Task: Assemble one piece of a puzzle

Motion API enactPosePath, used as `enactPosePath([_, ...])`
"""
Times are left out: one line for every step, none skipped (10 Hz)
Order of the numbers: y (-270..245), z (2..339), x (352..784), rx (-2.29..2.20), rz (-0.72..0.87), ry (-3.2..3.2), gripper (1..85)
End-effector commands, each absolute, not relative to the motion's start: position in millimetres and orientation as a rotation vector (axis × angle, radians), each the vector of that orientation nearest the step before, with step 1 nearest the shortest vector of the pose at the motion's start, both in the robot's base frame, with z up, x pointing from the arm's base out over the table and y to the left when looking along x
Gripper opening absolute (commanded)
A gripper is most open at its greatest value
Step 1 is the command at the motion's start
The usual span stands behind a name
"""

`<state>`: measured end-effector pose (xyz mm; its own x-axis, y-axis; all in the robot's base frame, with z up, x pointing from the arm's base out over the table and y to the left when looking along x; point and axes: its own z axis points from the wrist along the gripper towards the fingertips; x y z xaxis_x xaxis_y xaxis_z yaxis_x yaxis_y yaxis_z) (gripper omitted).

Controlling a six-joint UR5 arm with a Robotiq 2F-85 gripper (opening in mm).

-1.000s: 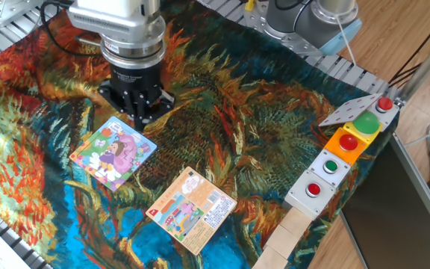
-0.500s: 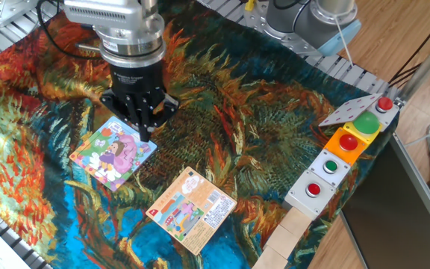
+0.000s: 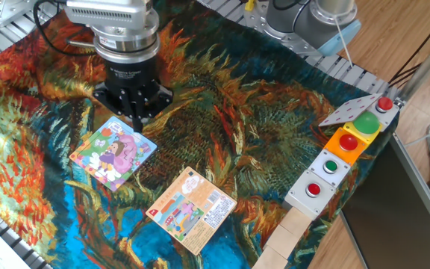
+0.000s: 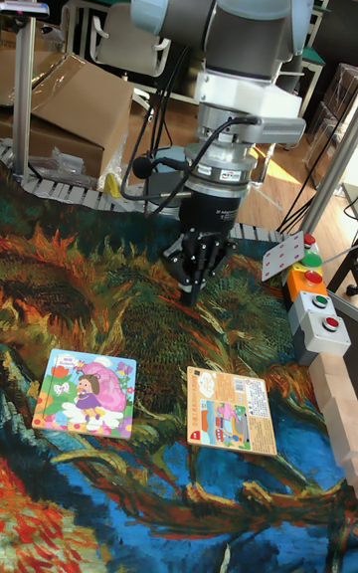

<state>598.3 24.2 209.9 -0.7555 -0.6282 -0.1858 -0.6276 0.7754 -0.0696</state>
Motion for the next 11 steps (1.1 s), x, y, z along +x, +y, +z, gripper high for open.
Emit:
enactPosePath([21, 210, 588, -1.129, -0.004, 2.76, 1.3])
enactPosePath([23, 210, 588, -1.154, 0.005, 2.745, 1.3])
enactPosePath([18, 211, 595, -1.251, -0.05, 2.686, 1.3])
enactPosePath([7, 212, 602, -1.392, -0.135, 2.611, 1.3])
enactPosePath([-8, 211, 595, -1.434, -0.197, 2.643, 1.3])
enactPosePath([4, 212, 603, -1.441, -0.157, 2.587, 1.3])
enactPosePath([14, 206, 602, -1.5, -0.122, 2.564, 1.3])
enactPosePath([22, 198, 593, -1.531, -0.091, 2.594, 1.3])
enactPosePath([27, 190, 589, -1.567, -0.097, 2.597, 1.3])
enactPosePath([30, 181, 587, -1.605, -0.1, 2.591, 1.3])
enactPosePath([39, 177, 584, -1.622, -0.058, 2.574, 1.3])
